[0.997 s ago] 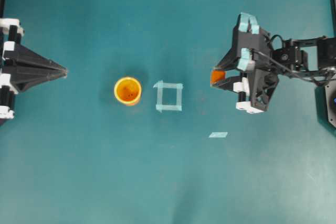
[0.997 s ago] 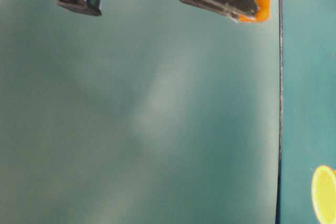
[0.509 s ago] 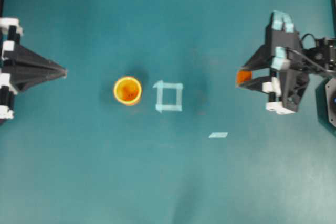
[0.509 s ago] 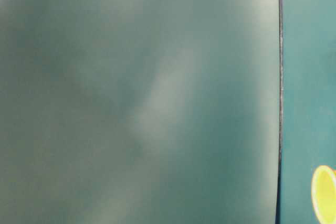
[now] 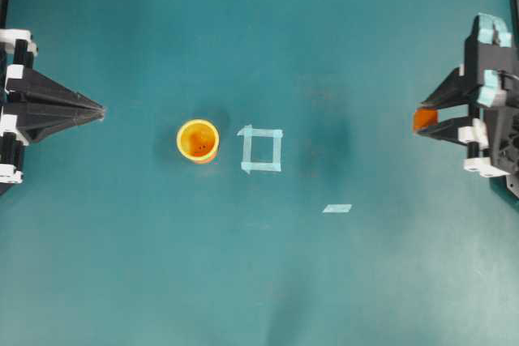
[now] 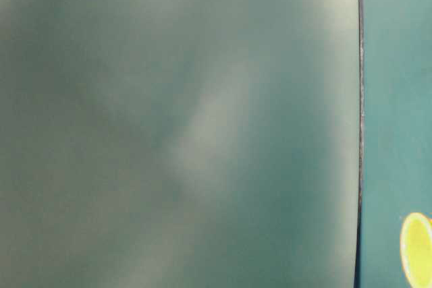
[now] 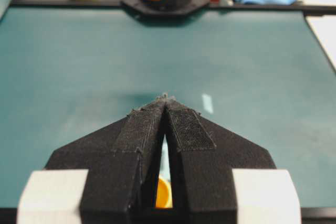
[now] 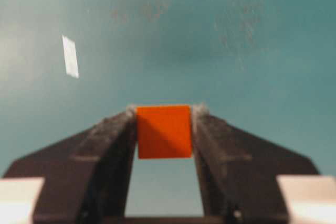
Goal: Move the block to the right with right arm.
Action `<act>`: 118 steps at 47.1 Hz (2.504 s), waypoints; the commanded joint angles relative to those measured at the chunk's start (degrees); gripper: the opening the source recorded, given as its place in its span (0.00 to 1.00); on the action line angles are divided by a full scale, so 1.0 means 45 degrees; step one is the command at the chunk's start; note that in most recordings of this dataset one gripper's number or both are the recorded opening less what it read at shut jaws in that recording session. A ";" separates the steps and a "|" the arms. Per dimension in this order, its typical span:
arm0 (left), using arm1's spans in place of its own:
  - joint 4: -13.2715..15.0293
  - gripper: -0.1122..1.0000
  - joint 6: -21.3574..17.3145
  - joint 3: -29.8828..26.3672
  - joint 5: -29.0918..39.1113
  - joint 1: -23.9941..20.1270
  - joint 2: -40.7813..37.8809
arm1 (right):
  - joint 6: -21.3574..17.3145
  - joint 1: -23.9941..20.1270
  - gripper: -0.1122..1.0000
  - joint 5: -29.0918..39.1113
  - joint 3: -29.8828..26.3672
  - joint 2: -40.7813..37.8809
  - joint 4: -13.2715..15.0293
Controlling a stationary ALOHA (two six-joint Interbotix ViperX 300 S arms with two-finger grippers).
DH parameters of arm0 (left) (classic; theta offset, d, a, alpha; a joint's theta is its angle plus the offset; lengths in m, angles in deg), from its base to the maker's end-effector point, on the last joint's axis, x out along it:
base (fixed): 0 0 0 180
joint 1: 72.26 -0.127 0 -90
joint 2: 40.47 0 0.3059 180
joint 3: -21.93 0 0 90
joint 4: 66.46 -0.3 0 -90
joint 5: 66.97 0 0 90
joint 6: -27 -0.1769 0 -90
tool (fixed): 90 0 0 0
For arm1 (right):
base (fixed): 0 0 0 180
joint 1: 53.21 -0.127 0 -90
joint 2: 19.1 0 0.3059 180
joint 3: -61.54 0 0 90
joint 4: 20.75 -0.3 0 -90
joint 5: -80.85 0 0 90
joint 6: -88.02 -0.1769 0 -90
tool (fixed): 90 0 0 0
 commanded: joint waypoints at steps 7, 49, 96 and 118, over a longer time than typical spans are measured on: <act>-0.0020 0.10 0.0000 -0.0391 -0.0059 -0.0020 -0.0078 | -0.0020 -0.0020 0.47 0.0605 0.0117 0.0781 -0.0039; -0.0020 0.10 0.0000 -0.0547 0.0391 -0.0020 -0.0078 | -0.0059 -0.0020 0.47 0.3320 0.0820 0.3301 -0.0098; -0.0020 0.10 0.0020 -0.0547 0.0391 -0.0020 -0.0078 | -0.0605 -0.0020 0.47 0.4785 0.1152 0.5078 -0.0098; -0.0020 0.10 0.0020 -0.0547 0.0391 -0.0020 -0.0078 | -0.0625 -0.0020 0.47 0.5098 0.1074 0.5449 -0.0098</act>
